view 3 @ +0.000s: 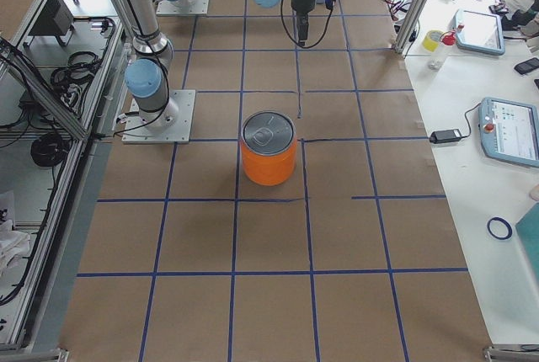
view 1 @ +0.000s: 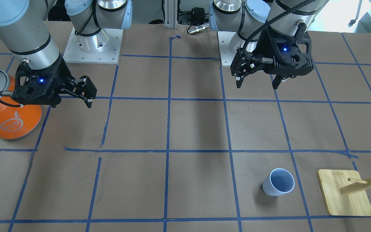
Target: Flip cup
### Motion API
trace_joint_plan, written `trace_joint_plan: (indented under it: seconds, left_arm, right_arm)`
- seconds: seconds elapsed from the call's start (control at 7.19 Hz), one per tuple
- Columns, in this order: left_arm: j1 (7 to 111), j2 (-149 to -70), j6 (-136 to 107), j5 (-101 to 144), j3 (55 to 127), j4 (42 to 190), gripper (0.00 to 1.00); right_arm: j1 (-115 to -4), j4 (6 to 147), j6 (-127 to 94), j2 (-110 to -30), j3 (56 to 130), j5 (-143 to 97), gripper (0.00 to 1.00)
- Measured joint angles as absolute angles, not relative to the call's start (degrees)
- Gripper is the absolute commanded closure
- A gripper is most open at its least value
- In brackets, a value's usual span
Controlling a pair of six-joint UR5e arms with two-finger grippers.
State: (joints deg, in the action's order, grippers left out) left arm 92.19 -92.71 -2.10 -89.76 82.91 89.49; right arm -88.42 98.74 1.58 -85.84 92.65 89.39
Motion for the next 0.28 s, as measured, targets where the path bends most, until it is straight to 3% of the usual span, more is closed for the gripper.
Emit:
trace_joint_plan:
  seconds: [0.28]
  left_arm:
    - [91.01, -92.68, -1.97, -89.52, 82.73, 88.77, 0.00]
  right_arm:
    - [-88.42, 98.78, 1.60, -86.04, 92.86, 89.39, 0.00]
